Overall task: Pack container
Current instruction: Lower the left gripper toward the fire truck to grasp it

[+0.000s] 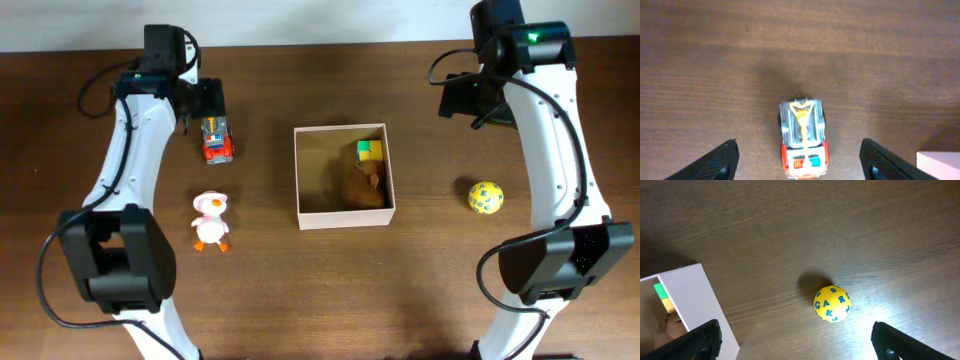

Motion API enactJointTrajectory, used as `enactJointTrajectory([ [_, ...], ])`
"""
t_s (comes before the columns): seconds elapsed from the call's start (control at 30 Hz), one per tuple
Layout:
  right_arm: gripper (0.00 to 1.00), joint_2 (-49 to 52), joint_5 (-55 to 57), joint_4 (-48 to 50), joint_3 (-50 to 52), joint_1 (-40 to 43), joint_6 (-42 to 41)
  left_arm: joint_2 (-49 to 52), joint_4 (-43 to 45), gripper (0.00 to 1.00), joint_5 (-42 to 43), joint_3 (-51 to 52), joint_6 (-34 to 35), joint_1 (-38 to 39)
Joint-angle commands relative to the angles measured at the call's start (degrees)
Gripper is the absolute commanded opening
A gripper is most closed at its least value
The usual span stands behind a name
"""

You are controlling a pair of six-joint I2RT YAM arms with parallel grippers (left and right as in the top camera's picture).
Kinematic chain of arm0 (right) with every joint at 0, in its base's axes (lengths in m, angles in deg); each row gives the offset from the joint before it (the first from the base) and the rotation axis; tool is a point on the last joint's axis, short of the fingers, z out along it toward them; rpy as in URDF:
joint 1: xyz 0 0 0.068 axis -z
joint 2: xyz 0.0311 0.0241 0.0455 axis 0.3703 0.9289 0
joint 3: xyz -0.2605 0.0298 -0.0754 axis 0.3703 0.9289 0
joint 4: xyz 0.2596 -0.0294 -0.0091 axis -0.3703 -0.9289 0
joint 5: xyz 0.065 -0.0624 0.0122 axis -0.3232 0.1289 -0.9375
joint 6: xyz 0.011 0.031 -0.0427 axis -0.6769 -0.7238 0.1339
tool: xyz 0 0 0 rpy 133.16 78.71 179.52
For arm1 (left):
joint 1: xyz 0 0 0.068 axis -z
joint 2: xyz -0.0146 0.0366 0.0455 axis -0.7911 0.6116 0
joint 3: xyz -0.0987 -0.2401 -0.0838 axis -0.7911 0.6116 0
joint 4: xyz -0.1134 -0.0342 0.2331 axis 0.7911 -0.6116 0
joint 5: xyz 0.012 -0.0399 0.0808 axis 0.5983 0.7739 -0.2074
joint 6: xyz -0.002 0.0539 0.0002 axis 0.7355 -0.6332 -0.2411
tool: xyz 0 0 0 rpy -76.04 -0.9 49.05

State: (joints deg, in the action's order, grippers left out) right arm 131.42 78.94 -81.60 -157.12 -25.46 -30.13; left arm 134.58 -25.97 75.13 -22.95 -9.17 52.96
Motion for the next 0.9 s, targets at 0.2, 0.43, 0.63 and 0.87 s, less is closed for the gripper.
enactJointTrajectory([
  [0.2,0.99,-0.90,0.92,-0.02,-0.87,0.00,-0.24,6.43,-3.17,0.79,6.64,-4.55,-0.66,-1.22],
  [0.43,0.99,-0.90,0.92,-0.02,-0.87,0.00,-0.24,11.10,-2.27,0.79,6.05,-6.32,-0.48,-1.44],
  [0.63,0.99,-0.90,0.92,-0.02,-0.87,0.00,-0.24,14.53,-1.79,0.78,5.29,-6.32,-0.46,-1.42],
  [0.87,0.99,-0.90,0.92,-0.02,-0.87,0.00,-0.24,17.35,-1.09,0.78,5.09,-6.32,-0.48,-1.42],
])
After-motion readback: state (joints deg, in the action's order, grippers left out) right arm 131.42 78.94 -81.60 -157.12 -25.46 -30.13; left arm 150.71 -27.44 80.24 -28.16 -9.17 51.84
